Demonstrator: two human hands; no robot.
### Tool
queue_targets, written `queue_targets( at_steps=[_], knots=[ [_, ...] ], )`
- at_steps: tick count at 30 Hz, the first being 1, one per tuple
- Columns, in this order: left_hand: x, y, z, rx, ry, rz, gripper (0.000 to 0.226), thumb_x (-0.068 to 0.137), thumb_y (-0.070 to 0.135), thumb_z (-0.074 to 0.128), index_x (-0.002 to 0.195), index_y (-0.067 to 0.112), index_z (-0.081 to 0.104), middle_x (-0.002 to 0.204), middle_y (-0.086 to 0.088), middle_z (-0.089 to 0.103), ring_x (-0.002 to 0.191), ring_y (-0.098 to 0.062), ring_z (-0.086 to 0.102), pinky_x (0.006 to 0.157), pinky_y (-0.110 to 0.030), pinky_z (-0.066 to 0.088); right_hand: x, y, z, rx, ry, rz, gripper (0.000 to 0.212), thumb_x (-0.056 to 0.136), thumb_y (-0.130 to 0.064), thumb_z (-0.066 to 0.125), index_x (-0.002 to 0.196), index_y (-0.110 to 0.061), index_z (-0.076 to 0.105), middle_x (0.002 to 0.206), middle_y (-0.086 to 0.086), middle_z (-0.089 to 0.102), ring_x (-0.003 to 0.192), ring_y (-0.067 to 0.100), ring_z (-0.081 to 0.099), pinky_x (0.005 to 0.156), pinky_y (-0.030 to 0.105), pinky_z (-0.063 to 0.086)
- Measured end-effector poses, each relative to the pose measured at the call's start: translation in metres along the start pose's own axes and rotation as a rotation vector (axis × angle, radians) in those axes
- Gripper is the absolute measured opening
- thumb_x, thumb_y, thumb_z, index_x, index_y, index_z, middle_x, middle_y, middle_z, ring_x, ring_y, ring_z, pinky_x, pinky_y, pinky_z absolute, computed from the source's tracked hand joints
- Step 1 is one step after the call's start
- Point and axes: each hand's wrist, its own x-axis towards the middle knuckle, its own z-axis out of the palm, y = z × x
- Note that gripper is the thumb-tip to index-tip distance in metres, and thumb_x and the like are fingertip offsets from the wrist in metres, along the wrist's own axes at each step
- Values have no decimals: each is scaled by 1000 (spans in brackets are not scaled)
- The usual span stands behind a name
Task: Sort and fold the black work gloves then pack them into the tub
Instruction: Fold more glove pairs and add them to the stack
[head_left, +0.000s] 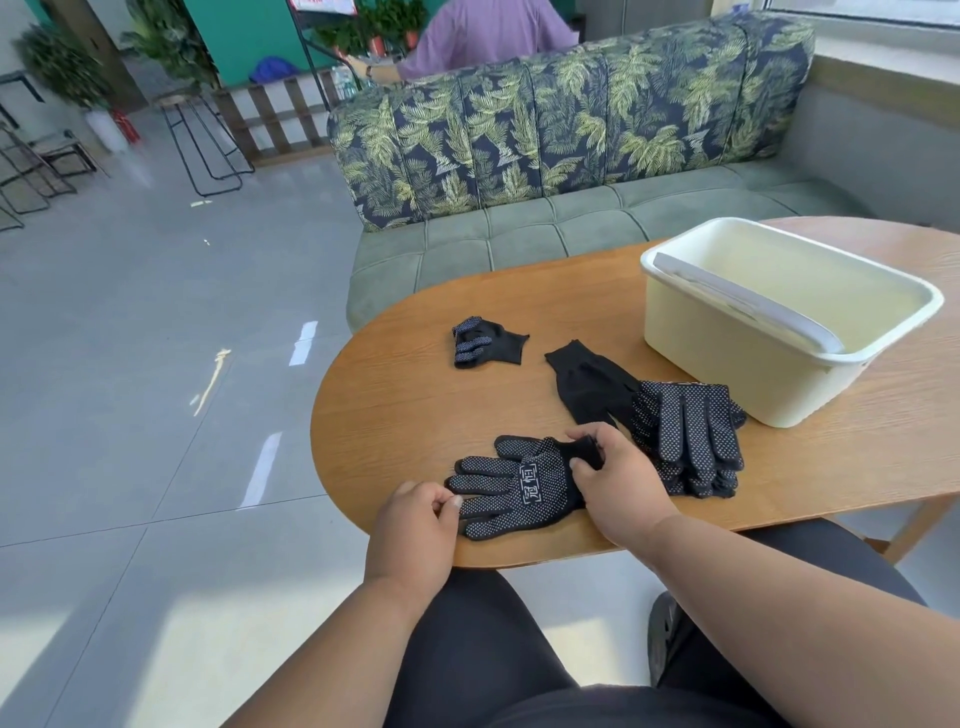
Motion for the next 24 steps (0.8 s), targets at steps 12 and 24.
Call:
queue_targets(
  at_steps=[12, 24],
  knots=[
    [3, -3, -2, -25, -24, -11, 15, 102, 33, 61, 91, 31, 71, 96, 16, 59, 88, -8, 58, 78, -30, 53, -2, 5, -1, -28, 8, -25, 44, 99, -16, 61, 135, -38, 54, 112, -7, 68, 91, 8, 67, 80, 24, 58],
    [16, 11, -8, -106, -19, -151, 17, 101, 46, 59, 97, 33, 69, 90, 20, 66, 83, 3, 59, 64, -21, 44, -7, 2, -2, -88, 8, -53, 48, 97, -15, 62, 138, -38, 52, 100, -10, 69, 80, 9, 68, 67, 21, 57]
  ],
)
